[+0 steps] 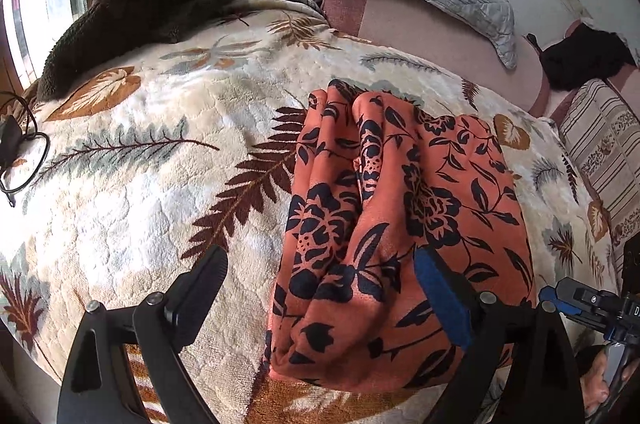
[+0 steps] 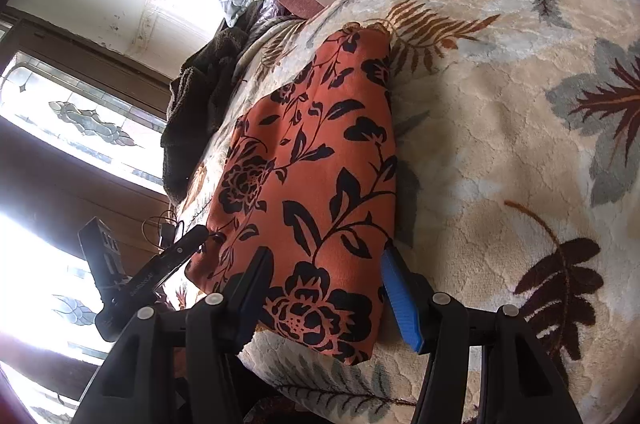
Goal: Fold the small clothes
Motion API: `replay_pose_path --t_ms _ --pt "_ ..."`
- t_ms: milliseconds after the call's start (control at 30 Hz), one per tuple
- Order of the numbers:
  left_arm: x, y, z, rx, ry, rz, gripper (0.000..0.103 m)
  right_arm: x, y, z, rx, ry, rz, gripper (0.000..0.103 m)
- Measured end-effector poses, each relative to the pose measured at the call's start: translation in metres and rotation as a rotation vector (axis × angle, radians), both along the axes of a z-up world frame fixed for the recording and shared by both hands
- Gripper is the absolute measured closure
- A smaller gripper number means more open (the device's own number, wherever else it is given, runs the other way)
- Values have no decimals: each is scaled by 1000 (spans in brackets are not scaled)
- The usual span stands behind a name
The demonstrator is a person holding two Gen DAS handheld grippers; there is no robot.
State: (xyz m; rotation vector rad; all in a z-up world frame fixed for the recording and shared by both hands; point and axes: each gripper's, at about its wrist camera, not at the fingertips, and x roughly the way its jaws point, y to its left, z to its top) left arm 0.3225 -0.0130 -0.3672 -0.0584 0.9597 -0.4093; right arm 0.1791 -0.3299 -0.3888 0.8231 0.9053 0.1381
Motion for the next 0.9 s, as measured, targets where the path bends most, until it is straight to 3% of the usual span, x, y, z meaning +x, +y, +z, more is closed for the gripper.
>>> replay_pose_path --t_ms 900 --pt "9 -3 -5 -27 27 -18 9 19 1 -16 39 19 -30 39"
